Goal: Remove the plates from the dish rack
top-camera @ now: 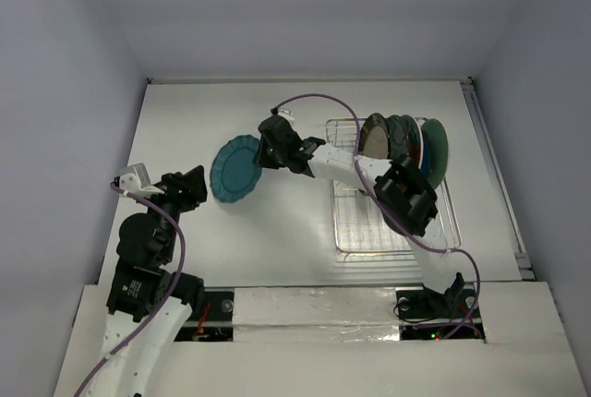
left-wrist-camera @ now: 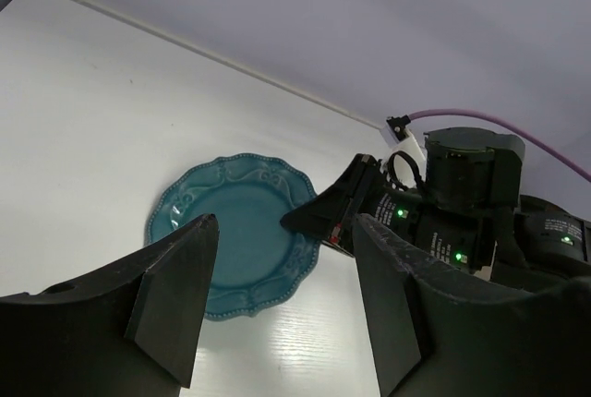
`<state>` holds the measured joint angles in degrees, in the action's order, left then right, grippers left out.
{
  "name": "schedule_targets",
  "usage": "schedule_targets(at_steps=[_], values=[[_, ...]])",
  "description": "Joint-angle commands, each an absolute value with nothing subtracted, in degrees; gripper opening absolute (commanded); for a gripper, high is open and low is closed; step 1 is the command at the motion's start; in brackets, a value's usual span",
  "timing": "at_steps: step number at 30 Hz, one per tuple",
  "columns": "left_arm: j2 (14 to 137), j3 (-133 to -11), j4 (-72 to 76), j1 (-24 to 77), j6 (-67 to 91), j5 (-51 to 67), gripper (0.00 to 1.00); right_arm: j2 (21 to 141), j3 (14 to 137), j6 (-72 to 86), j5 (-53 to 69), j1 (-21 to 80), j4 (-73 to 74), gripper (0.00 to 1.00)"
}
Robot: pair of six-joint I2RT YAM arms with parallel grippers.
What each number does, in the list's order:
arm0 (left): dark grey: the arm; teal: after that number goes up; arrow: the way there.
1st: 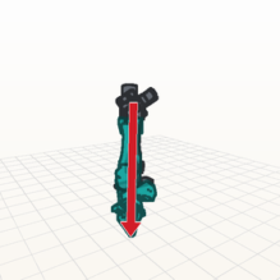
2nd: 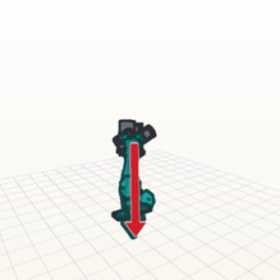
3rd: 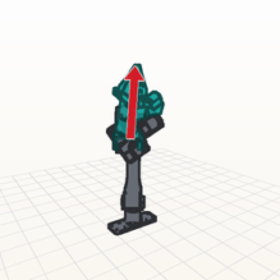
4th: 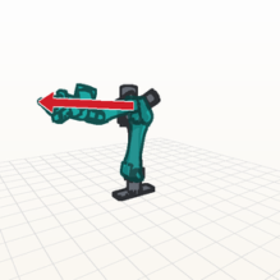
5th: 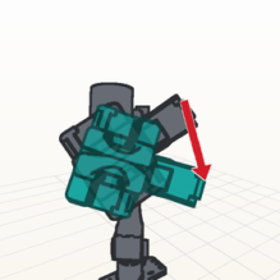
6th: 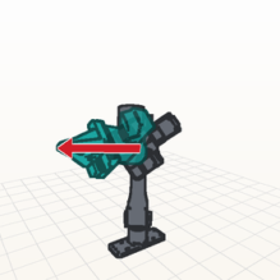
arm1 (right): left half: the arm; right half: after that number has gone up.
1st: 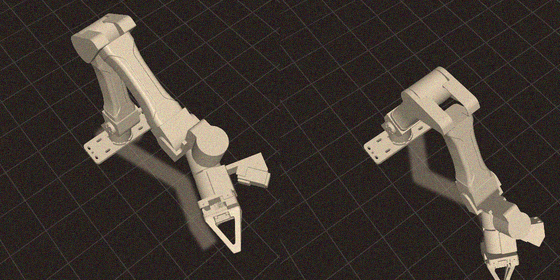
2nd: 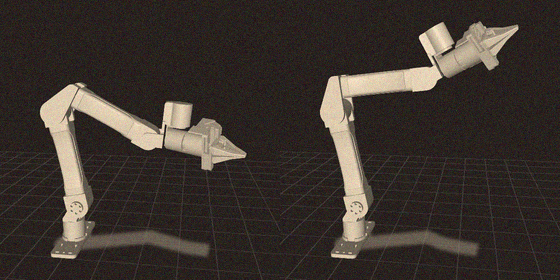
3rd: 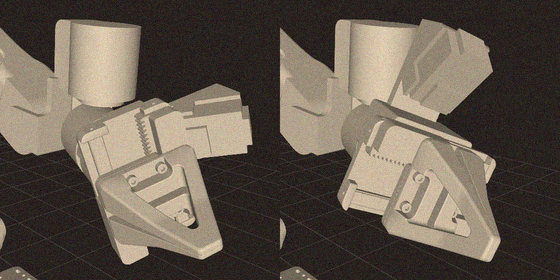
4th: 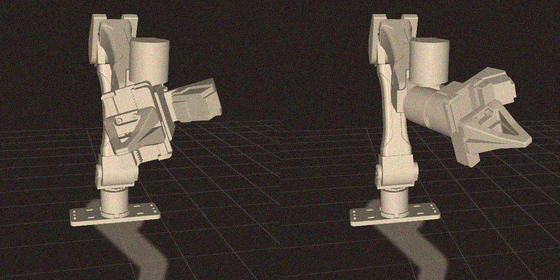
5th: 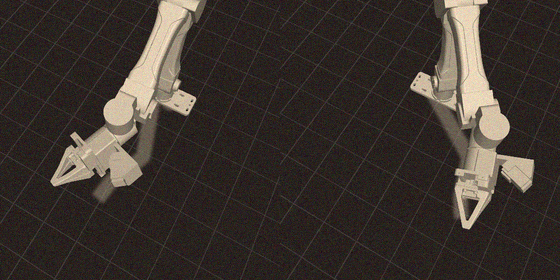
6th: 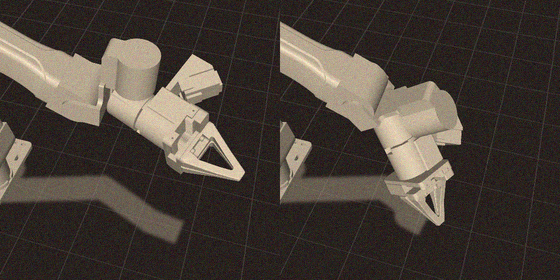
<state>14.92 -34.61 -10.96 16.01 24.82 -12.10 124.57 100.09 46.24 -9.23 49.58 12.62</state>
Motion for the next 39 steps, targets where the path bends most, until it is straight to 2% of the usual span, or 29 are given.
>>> schedule_targets(at_steps=[1,2,6,8,14,15,18,22,29,31,32,33,35,36,39], values=[[15.2,-35.5,-8.4,15.7,24.9,-11.9,0.57,124.3,107.1,51.2,-9.5,49.8,1.9,0.00],[15.2,-35.4,-8.4,15.7,24.9,-11.9,0.57,125.0,107.3,51.8,-9.6,49.8,2.4,0.02],[15.4,-35.4,-8.3,15.7,24.8,-11.9,0.57,127.2,106.3,53.2,-8.9,49.8,1.9,0.42],[15.6,-35.3,-8.3,15.7,24.9,-11.9,0.57,128.5,107.1,53.3,-8.2,49.8,3.7,0.55],[15.8,-35.3,-8.2,15.7,24.9,-11.9,0.57,129.5,107.4,51.6,-6.9,49.8,6.5,0.78],[15.8,-35.3,-8.3,15.7,24.8,-11.9,0.57,128.9,106.8,51.2,-7.1,49.8,6.6,0.85],[15.3,-35.3,-8.2,15.7,24.9,-11.9,0.57,128.2,107.7,49.0,-9.4,49.8,10.4,0.97],[15.3,-35.3,-8.1,15.7,24.7,-11.9,0.57,126.8,111.0,44.5,-13.9,49.8,19.8,1.00],[15.4,-35.5,-8.3,15.7,24.6,-11.9,0.57,117.5,107.5,35.8,-23.3,49.3,26.5,1.00],[15.1,-35.5,-8.3,15.7,24.6,-11.9,0.57,113.6,105.4,33.3,-26.7,49.3,28.7,0.95],[15.1,-35.4,-8.3,15.7,24.5,-11.9,0.57,111.3,104.2,30.9,-30.9,49.3,29.6,0.84],[15.1,-35.5,-8.3,15.7,24.6,-11.9,0.57,106.2,100.8,29.9,-33.3,49.3,30.3,0.48],[15.1,-35.5,-8.2,15.7,24.6,-11.9,0.57,100.7,97.1,27.5,-38.8,47.8,32.6,0.05],[15.1,-35.4,-8.3,15.7,24.6,-11.9,0.57,98.0,95.4,27.1,-39.5,47.2,33.7,0.00],[14.9,-35.3,-8.1,15.7,24.6,-11.9,0.57,87.8,89.0,25.5,-43.3,45.4,38.1,0.00]])
